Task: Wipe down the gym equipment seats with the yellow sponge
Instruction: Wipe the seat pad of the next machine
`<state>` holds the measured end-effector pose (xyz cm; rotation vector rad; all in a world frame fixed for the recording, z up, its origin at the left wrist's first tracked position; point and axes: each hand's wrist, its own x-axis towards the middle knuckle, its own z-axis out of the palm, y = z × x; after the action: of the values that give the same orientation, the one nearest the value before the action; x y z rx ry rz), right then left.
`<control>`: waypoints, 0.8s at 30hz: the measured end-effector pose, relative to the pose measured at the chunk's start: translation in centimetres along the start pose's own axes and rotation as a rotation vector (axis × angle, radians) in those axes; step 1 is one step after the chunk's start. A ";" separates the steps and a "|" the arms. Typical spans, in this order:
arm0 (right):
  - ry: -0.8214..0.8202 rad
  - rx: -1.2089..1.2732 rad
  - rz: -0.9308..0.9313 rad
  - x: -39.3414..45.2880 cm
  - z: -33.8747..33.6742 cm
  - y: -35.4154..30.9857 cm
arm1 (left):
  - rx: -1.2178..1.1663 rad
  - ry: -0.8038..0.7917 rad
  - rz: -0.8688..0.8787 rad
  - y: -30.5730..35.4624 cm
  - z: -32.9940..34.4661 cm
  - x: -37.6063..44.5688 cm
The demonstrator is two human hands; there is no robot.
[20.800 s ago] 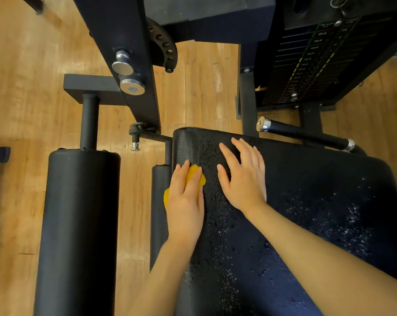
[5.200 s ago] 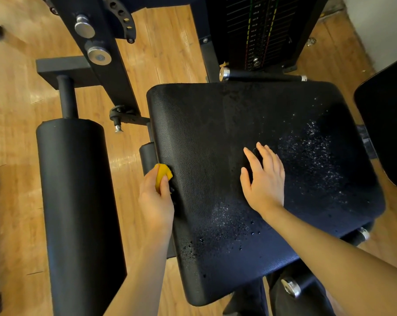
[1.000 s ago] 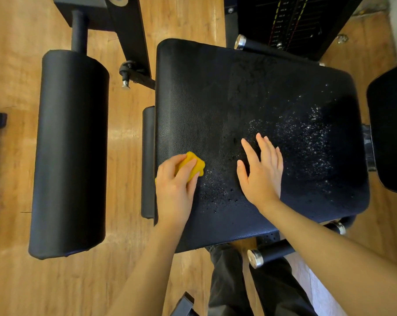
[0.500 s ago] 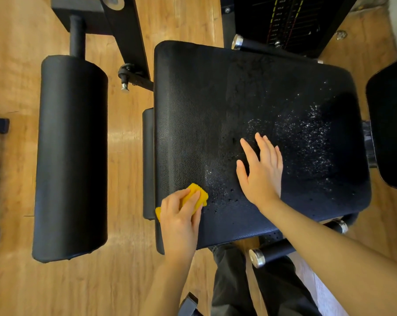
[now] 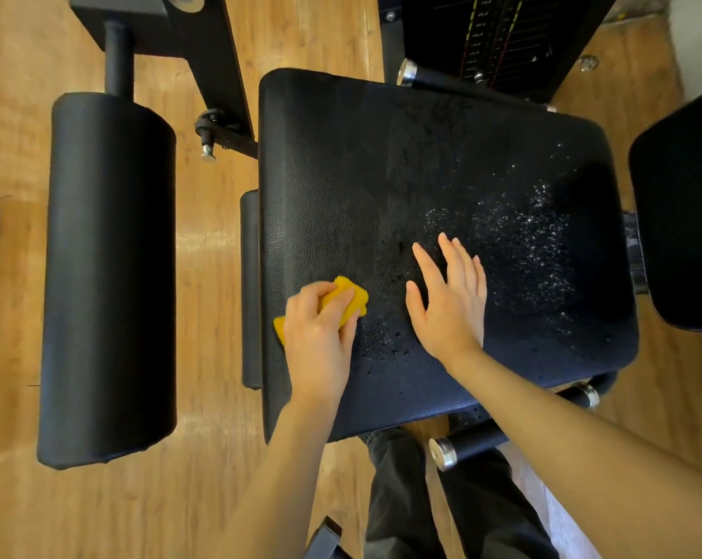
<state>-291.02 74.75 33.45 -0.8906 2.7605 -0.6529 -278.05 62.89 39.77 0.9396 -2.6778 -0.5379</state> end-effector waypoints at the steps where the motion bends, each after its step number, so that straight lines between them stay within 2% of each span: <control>1: -0.004 -0.002 0.001 0.0 0.0 0.0 | 0.001 -0.013 -0.008 0.0 -0.2 -1.4; 6: 0.004 0.010 -0.002 0.0 -0.1 -0.1 | -0.004 -0.059 -0.041 0.1 -0.4 -5.2; 11: 0.000 0.015 0.000 0.0 0.0 -0.1 | -0.083 -0.046 -0.050 0.5 1.0 0.0; 16: -0.009 -0.001 0.007 0.1 0.0 -0.1 | -0.044 -0.008 0.025 1.2 2.6 5.3; 24: -0.011 0.015 0.001 0.0 0.0 0.0 | 0.008 -0.045 0.054 0.6 1.1 -2.4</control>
<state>-291.03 74.74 33.49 -0.8875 2.7425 -0.6654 -276.96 65.10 38.73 0.8642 -2.7387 -0.5430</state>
